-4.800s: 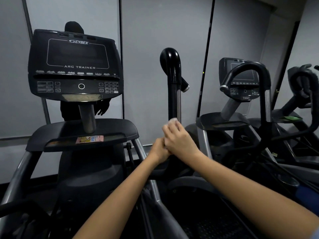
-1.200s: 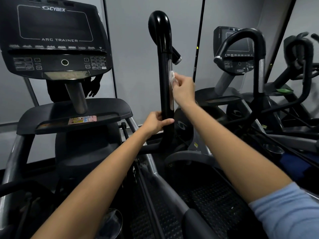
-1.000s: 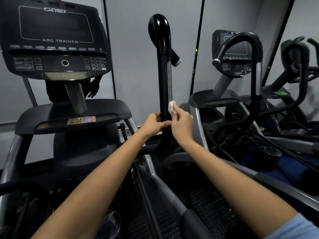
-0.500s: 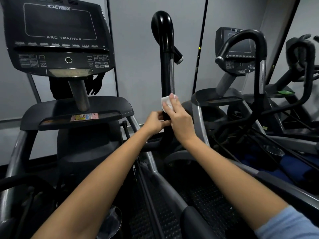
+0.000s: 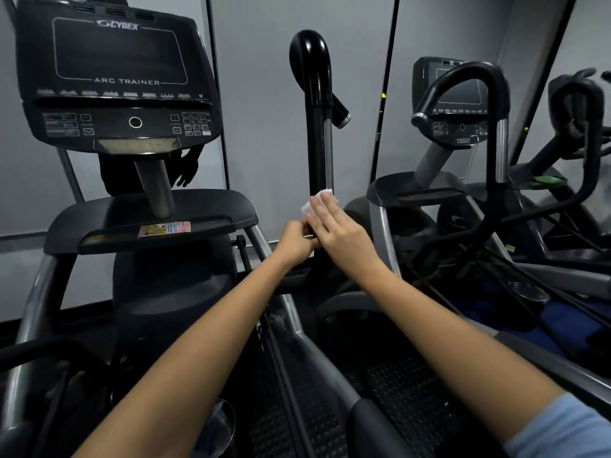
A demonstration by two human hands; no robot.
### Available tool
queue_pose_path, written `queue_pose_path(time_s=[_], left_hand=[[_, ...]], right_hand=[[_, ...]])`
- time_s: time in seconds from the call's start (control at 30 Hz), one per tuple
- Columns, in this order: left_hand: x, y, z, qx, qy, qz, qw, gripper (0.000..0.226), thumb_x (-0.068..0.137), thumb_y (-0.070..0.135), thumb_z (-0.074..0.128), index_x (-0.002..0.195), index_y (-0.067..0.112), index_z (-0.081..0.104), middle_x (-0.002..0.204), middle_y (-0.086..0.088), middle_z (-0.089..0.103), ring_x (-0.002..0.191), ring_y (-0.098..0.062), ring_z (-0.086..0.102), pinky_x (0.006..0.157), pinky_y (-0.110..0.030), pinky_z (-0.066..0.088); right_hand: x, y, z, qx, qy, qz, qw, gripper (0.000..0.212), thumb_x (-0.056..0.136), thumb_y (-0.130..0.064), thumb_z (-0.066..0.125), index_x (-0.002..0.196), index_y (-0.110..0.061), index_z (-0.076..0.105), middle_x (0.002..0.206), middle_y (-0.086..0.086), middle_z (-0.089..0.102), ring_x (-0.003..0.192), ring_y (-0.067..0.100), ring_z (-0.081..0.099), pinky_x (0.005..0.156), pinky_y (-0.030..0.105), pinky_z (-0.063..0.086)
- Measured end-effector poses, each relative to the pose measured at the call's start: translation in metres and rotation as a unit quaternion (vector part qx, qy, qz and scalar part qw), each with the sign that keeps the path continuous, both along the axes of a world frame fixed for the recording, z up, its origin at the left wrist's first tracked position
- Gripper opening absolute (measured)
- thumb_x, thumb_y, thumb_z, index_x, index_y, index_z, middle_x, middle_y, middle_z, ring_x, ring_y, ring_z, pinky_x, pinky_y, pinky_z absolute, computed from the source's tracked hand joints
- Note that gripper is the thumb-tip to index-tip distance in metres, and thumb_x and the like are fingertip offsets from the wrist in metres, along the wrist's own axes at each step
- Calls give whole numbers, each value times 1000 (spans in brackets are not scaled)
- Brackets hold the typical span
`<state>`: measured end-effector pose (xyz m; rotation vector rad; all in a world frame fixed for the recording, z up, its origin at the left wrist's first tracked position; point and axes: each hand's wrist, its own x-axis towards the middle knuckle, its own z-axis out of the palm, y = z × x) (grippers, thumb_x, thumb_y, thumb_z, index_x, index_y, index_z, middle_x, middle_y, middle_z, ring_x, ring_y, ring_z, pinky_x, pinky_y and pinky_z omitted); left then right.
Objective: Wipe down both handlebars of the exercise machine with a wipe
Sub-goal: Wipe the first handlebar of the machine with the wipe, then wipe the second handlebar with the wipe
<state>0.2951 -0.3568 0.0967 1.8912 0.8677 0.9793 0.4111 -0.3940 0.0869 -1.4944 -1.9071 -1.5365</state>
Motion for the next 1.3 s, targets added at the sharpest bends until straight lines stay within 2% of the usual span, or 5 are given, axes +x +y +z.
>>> queue_pose_path(time_s=[0.37, 0.5, 0.63, 0.8, 1.3], left_hand=[[-3, -4, 0, -19, 1, 2, 1000, 27, 84, 1, 63, 110, -6, 59, 95, -12, 63, 91, -20, 59, 79, -29, 50], [-14, -16, 9, -47, 19, -26, 998, 46, 83, 4, 67, 125, 3, 51, 110, -8, 62, 101, -18, 58, 88, -35, 49], [-30, -31, 21, -52, -106, 42, 992, 45, 87, -2, 57, 131, 5, 47, 125, -9, 58, 112, -21, 57, 91, -29, 50], [-73, -65, 25, -87, -182, 69, 977, 26, 91, 29, 58, 107, 8, 62, 105, -7, 67, 93, -19, 65, 84, -33, 54], [-300, -137, -9, -194, -194, 175, 945, 15, 93, 9, 50, 90, 6, 64, 70, -3, 67, 59, -8, 65, 61, -22, 58]], right_hand=[[9, -14, -14, -3, 22, 103, 994, 42, 82, 0, 38, 113, -4, 67, 121, 15, 63, 114, 29, 60, 88, 32, 54], [11, -35, -5, -22, 219, 189, 957, 37, 81, -7, 41, 105, -2, 69, 112, 15, 68, 102, 27, 66, 74, 34, 59], [-7, -51, 20, -39, 598, 274, 753, 22, 86, 0, 56, 99, -8, 72, 92, 5, 72, 76, 4, 63, 74, 9, 48], [-52, -59, 26, -168, 825, 337, 421, 4, 83, -9, 67, 86, -12, 68, 76, 2, 66, 67, 8, 62, 57, 21, 54], [-248, -84, -1, -508, 776, 327, 180, 21, 97, -12, 40, 85, -11, 57, 71, 7, 63, 60, 19, 61, 55, 31, 51]])
